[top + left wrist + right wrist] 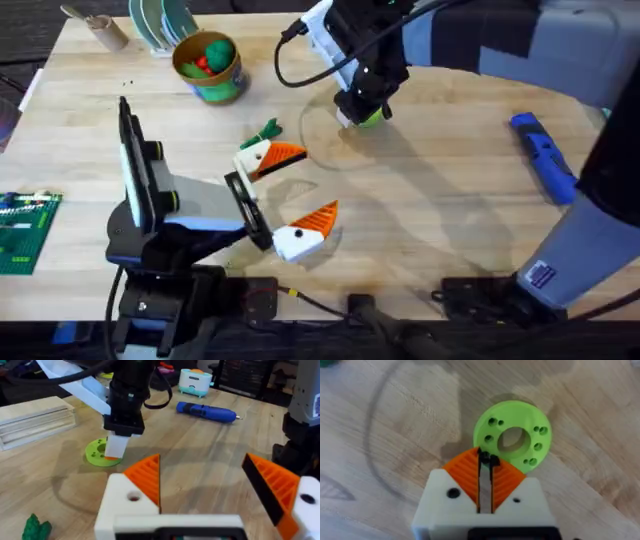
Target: Pick up the gripper from the table and insert it into the empty holder that is missing its gripper. Then pick up a screw, insert it into the mounting hole, and use the screwdriver to tighten it. Finally, clean up the table by picking up the vegetable and placing it into the bucket.
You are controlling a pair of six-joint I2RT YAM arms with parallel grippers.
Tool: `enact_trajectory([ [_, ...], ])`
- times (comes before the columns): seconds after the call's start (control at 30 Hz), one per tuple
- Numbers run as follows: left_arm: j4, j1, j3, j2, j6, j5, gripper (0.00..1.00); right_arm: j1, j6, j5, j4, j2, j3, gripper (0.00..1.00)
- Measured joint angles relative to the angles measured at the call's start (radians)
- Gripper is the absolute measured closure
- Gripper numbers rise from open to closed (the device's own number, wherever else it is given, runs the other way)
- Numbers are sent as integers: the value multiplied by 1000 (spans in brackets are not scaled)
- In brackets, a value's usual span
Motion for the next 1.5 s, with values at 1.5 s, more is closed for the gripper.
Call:
enact_trajectory([
  [1.5,0,0,0,0,0,0,8,121,-91,-2,-266,-283,170,994],
])
